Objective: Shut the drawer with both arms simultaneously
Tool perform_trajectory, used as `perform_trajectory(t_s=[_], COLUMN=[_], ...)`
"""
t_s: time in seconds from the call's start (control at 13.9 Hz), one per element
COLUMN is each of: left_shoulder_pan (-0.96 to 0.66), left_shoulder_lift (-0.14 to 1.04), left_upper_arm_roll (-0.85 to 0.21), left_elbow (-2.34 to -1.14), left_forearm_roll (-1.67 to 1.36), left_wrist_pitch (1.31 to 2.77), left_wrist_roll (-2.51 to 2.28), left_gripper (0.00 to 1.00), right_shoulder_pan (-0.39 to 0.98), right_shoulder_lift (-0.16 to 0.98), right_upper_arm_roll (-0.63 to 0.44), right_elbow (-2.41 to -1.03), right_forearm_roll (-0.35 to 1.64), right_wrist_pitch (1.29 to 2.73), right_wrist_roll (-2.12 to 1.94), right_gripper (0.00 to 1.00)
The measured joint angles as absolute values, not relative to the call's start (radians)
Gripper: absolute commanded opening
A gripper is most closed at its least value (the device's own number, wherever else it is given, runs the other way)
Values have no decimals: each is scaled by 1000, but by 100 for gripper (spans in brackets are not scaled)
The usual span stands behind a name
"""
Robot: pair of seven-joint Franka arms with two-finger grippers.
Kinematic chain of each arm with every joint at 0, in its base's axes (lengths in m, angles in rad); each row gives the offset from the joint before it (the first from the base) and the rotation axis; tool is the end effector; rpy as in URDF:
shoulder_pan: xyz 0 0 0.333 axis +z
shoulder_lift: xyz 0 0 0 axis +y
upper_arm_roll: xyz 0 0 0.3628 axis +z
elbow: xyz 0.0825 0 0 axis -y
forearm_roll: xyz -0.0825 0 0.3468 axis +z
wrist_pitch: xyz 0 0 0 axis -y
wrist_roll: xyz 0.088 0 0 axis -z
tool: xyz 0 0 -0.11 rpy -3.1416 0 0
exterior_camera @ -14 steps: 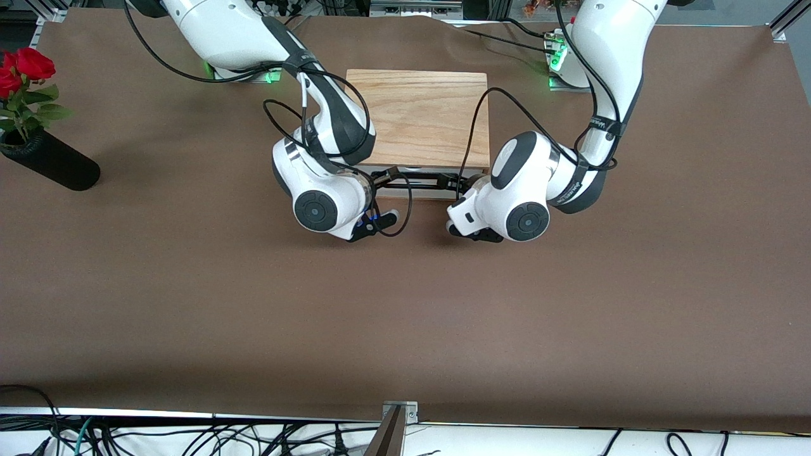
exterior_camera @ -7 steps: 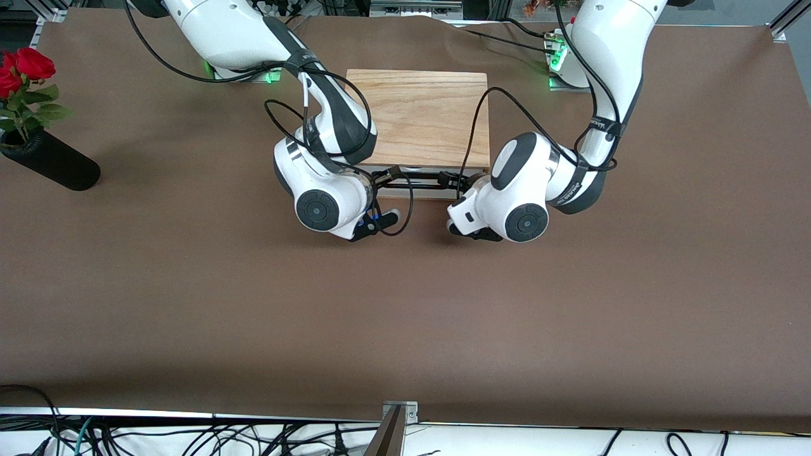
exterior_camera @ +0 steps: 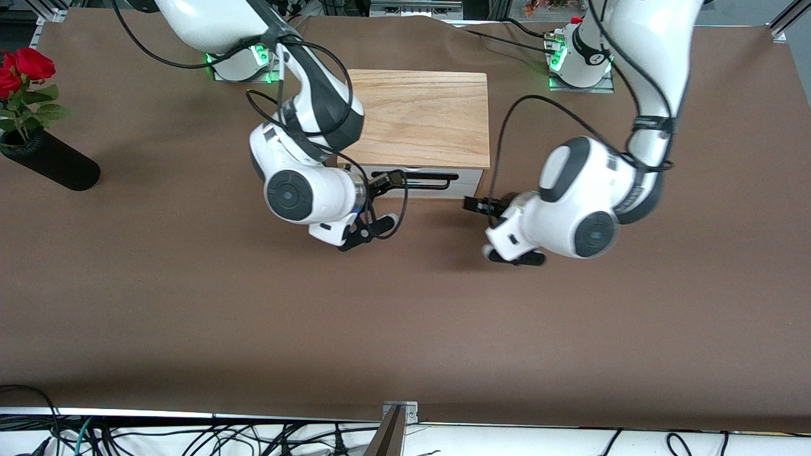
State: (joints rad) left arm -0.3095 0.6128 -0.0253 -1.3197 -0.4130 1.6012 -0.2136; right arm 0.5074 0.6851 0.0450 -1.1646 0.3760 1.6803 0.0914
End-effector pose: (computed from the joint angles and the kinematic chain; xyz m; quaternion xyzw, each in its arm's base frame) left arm 0.6300 -0.2602 0.4133 0.9645 -0.0175 -0.2116 0.1571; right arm 0.5989 0.4004 0.4304 -0.9593 -0.1842 0.1407 0.1615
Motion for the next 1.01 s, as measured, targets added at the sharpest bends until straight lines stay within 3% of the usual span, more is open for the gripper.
perform_trajectory(t_s=[0.36, 0.58, 1.01], left_shoulder_pan=[-265, -245, -87], left_shoulder_lift=[576, 499, 316], left_upper_arm_roll=[-28, -24, -13], left_elbow=[-1251, -1246, -1274], left_forearm_roll=[-189, -23, 18], left_wrist_pitch=[1590, 1589, 1563], left_wrist_roll=[-210, -211, -181], left_gripper=[100, 100, 100], right_shoulder_pan=[406, 338, 327], right_shoulder_lift=[600, 580, 518], right_upper_arm_roll=[-59, -121, -288], right_elbow=[-1153, -1153, -1152], right_forearm_roll=[287, 267, 212], right_wrist_pitch=[1655, 1644, 1597], right_wrist_roll=[59, 55, 45], right_gripper=[100, 100, 100])
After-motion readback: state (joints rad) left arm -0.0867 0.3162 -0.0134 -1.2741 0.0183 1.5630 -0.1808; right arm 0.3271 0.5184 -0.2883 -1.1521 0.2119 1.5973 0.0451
